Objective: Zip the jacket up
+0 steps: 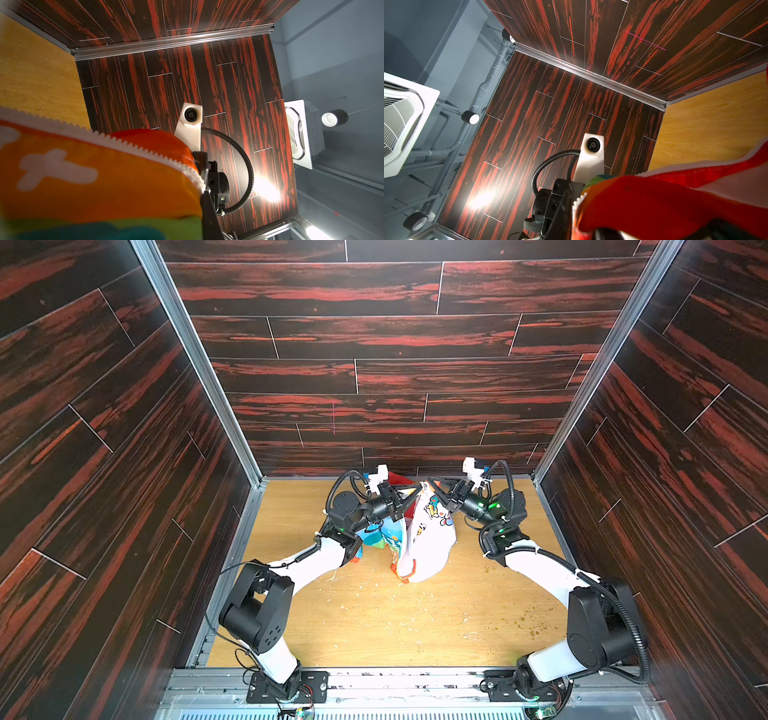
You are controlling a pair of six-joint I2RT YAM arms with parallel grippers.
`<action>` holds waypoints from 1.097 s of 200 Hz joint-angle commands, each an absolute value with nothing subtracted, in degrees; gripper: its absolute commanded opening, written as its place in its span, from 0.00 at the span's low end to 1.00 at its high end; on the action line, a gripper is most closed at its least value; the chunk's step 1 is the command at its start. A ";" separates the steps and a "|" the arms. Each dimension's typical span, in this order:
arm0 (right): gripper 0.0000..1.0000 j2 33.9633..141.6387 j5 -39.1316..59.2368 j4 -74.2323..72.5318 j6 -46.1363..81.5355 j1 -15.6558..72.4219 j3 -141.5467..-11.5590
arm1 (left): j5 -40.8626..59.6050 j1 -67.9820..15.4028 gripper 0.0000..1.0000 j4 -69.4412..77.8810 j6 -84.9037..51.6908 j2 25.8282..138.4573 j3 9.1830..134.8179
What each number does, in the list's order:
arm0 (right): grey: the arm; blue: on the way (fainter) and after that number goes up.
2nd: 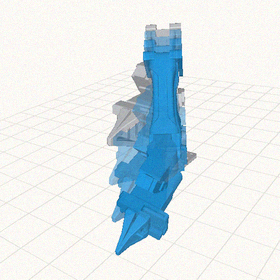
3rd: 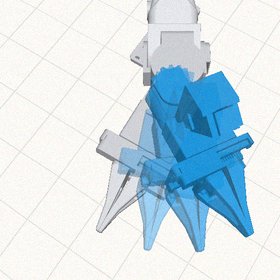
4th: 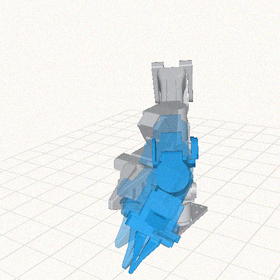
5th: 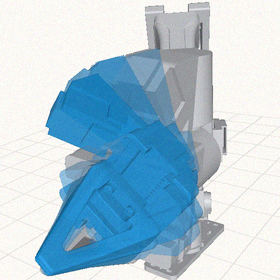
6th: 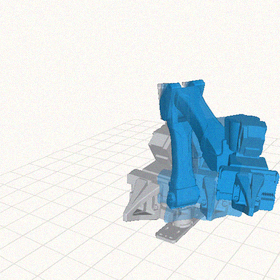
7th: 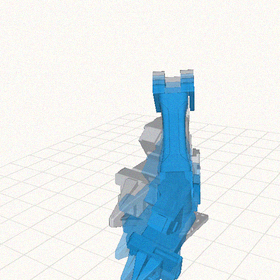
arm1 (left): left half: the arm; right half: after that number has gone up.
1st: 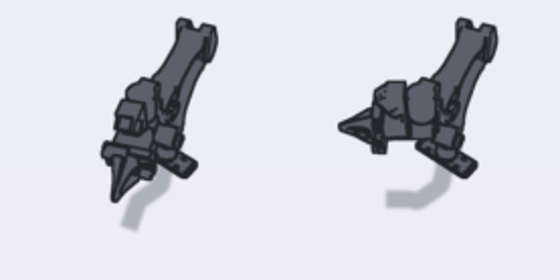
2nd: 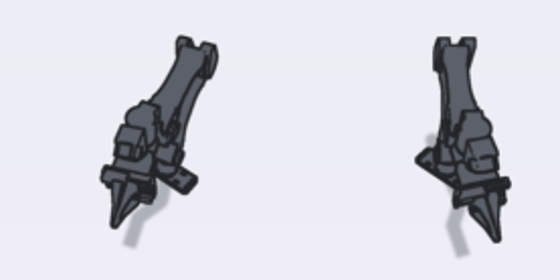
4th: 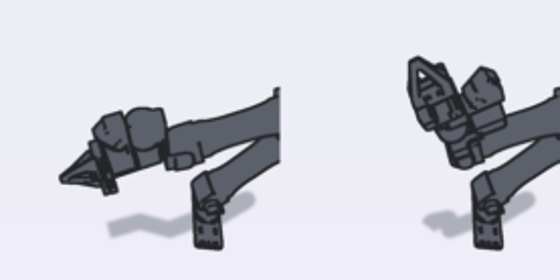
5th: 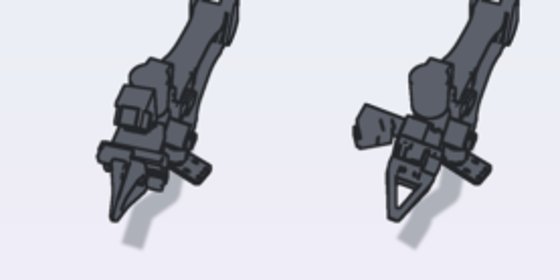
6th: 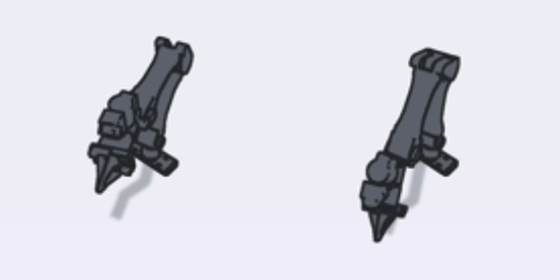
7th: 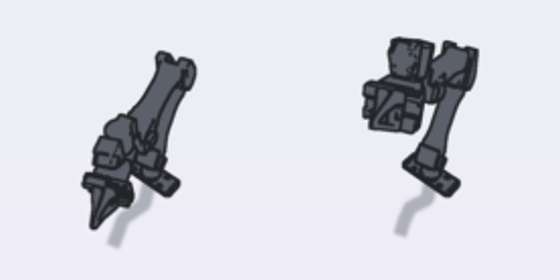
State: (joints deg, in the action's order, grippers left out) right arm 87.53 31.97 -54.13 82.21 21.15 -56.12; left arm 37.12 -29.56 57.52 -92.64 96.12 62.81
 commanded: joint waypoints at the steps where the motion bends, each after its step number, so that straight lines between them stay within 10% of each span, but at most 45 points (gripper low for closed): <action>1: 0.13 85.93 32.07 -57.74 83.18 21.09 -56.41 | 38.86 -29.45 0.00 60.64 -93.78 93.88 64.56; 219: 0.00 87.25 25.58 -35.90 82.65 23.65 -64.71 | 38.69 -30.52 0.00 46.63 -84.09 92.37 66.06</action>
